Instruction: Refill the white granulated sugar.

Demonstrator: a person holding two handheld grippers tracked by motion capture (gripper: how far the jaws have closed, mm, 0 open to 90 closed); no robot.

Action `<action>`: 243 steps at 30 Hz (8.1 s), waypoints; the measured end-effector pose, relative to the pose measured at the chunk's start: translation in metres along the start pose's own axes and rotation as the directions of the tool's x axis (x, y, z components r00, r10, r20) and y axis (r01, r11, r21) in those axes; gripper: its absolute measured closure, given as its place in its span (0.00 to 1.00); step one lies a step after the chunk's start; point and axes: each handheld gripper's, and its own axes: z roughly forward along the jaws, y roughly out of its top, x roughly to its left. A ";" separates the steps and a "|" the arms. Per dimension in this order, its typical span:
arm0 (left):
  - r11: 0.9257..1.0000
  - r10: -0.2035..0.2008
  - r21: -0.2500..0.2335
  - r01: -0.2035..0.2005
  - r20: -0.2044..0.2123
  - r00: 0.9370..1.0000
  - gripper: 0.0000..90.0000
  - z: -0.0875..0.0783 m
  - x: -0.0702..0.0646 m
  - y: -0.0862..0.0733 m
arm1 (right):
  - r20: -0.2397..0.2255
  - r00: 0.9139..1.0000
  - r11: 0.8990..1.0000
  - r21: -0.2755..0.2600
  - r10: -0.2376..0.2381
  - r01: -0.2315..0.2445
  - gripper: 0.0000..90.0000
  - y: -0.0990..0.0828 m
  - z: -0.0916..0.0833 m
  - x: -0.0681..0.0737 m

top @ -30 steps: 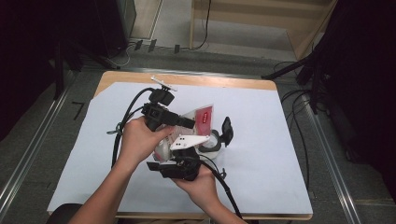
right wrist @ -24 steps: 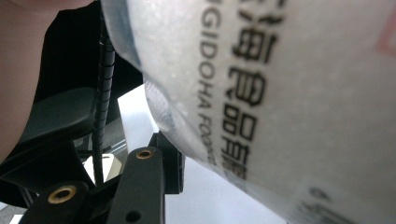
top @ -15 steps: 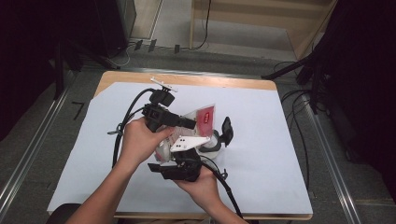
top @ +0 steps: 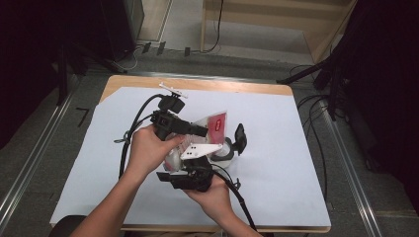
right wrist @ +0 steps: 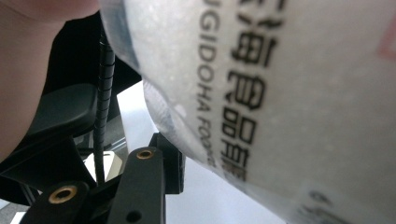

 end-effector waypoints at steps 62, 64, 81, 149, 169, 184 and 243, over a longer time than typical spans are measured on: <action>1.000 0.024 -0.018 -0.024 -0.005 1.000 0.74 0.001 -0.003 0.000 | 0.007 1.000 1.000 -0.001 -0.011 0.011 0.70 0.002 0.000 0.004; 1.000 0.024 -0.018 -0.024 -0.004 1.000 0.74 0.001 -0.003 0.000 | 0.007 1.000 1.000 -0.001 -0.011 0.011 0.70 0.002 0.000 0.004; 1.000 0.023 -0.016 -0.023 -0.006 1.000 0.75 0.001 -0.004 0.000 | 0.006 1.000 1.000 0.000 -0.009 0.009 0.70 0.002 0.000 0.004; 0.999 0.043 -0.025 -0.044 -0.022 0.999 0.75 0.000 -0.008 -0.001 | 0.003 1.000 1.000 0.001 -0.013 0.013 0.70 0.002 0.000 0.005; 0.998 0.051 -0.025 -0.052 -0.025 0.998 0.74 0.000 -0.009 -0.001 | 0.011 1.000 1.000 0.004 -0.018 0.018 0.70 0.002 -0.001 0.004; 0.998 0.055 -0.025 -0.055 -0.017 0.998 0.74 0.002 -0.009 -0.001 | 0.014 1.000 1.000 0.007 -0.015 0.015 0.70 0.001 -0.002 0.004; 0.998 0.062 -0.018 -0.063 -0.034 0.997 0.72 0.000 -0.014 -0.001 | 0.002 1.000 1.000 -0.007 0.015 -0.015 0.70 0.003 -0.001 0.006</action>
